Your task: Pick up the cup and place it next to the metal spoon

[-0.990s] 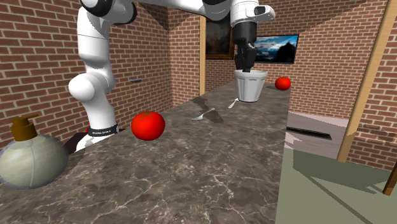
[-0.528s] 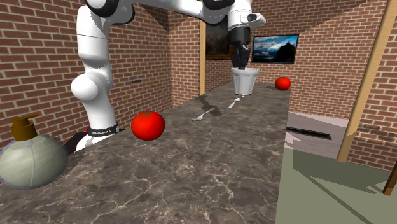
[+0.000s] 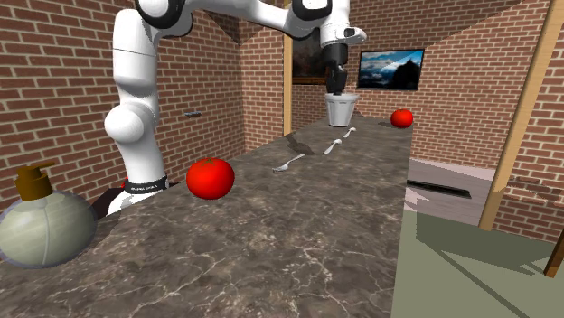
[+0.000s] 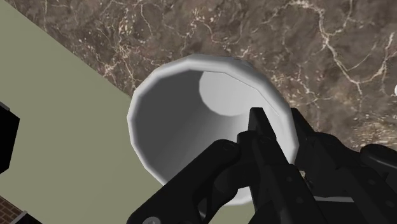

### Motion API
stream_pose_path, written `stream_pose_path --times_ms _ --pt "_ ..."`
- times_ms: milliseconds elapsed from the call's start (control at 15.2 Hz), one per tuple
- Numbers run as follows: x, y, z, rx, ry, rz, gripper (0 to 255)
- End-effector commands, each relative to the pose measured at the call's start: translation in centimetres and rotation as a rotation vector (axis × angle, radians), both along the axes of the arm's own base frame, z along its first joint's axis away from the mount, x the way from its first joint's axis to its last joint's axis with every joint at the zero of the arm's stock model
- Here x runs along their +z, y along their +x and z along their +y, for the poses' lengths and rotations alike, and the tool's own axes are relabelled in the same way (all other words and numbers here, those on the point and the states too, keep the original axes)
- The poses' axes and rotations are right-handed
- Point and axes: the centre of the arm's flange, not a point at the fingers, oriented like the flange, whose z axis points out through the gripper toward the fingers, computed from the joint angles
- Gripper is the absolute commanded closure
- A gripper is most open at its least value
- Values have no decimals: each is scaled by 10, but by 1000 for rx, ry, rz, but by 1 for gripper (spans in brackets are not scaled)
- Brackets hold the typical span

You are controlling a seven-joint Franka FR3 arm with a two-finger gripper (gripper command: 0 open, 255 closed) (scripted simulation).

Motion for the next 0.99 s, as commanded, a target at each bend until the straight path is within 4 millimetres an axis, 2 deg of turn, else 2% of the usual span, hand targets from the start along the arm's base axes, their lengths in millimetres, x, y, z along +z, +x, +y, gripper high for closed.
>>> stream_pose_path --times_ms 0,66,924 --pt "2 7 25 -2 0 0 255" --pt "2 11 38 -2 0 0 255" --pt "-66 11 38 -2 0 0 255"
